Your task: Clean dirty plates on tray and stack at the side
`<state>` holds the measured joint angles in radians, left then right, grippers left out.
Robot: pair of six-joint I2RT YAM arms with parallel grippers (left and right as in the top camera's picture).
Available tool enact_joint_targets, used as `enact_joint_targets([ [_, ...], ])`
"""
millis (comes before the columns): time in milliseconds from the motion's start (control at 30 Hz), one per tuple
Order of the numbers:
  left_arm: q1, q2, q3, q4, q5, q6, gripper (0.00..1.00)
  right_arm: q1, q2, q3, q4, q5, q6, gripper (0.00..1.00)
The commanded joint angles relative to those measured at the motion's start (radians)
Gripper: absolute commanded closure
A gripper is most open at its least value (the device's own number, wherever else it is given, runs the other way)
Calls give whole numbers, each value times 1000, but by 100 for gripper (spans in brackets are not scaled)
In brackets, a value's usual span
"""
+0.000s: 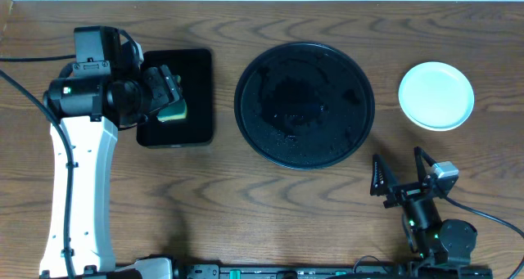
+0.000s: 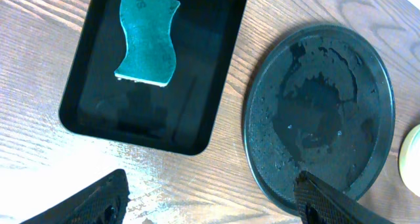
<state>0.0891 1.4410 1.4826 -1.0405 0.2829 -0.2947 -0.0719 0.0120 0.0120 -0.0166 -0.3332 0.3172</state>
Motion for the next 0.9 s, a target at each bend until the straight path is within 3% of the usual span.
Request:
enact_joint_targets([
  [0,3,4,7,-2,1,-6,19,-13,-7,-6,6,73,-19,1],
  [100,3,4,7,-2,1,-5,19,-13,-6,-6,-45,147,-27,1],
  [367,3,4,7,-2,1,-6,19,-13,-6,-6,-46,153,-309,1],
  [567,3,4,7,-2,1,-6,19,-13,-6,-6,-51,196,-309,1],
  [733,3,4,7,-2,1,-5,19,-15,-6,-5,-63,311,-214,1],
  [867,3,4,7,-2,1,-6,19,-14,-6,-5,-63,314,-257,1],
])
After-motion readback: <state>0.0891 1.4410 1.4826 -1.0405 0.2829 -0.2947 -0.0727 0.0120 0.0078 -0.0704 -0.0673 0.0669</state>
